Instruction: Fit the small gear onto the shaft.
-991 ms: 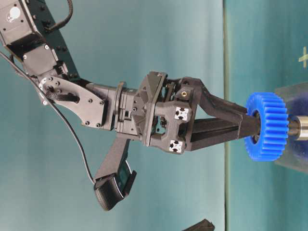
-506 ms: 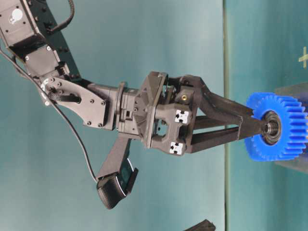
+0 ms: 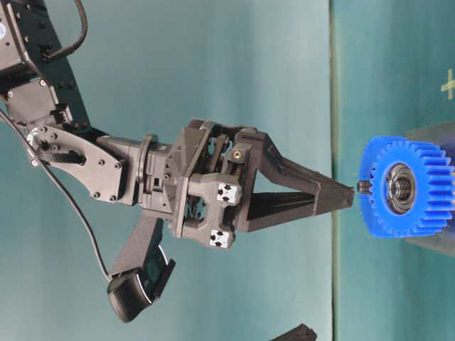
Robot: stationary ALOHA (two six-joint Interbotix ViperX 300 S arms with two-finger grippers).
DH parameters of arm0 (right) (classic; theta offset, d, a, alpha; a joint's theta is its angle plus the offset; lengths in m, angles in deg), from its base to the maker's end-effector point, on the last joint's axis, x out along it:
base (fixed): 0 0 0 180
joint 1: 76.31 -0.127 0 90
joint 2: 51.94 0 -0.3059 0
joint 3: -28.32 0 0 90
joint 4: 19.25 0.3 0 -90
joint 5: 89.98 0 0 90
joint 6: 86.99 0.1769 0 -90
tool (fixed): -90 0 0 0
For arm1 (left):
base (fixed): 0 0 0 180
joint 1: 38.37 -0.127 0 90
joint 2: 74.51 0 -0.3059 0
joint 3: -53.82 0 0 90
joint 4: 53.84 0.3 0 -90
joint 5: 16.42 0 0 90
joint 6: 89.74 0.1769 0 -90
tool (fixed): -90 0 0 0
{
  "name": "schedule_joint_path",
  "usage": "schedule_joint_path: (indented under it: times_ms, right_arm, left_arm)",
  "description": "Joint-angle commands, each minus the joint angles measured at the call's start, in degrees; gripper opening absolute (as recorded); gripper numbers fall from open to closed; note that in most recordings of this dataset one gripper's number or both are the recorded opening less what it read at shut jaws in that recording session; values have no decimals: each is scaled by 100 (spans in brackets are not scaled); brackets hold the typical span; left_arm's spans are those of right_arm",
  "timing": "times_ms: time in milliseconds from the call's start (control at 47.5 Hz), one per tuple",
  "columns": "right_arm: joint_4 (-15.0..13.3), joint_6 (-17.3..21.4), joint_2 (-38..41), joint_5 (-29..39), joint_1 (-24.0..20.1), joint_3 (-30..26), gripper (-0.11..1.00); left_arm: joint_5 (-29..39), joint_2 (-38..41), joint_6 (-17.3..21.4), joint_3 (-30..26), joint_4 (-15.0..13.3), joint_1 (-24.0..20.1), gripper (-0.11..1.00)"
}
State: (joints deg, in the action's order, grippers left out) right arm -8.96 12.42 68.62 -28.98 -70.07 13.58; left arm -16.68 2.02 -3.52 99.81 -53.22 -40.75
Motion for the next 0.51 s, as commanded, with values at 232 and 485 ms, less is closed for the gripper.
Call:
schedule_joint_path:
  times_ms: [232,485]
  right_arm:
    - [26,-62,114,-26,-26,-97,0]
    - [26,18,-18,-26,35,475,0]
  left_arm:
    - [-308,-62,-9,26,18,0,0]
    - [-492,-62,-9,53,18,0,0]
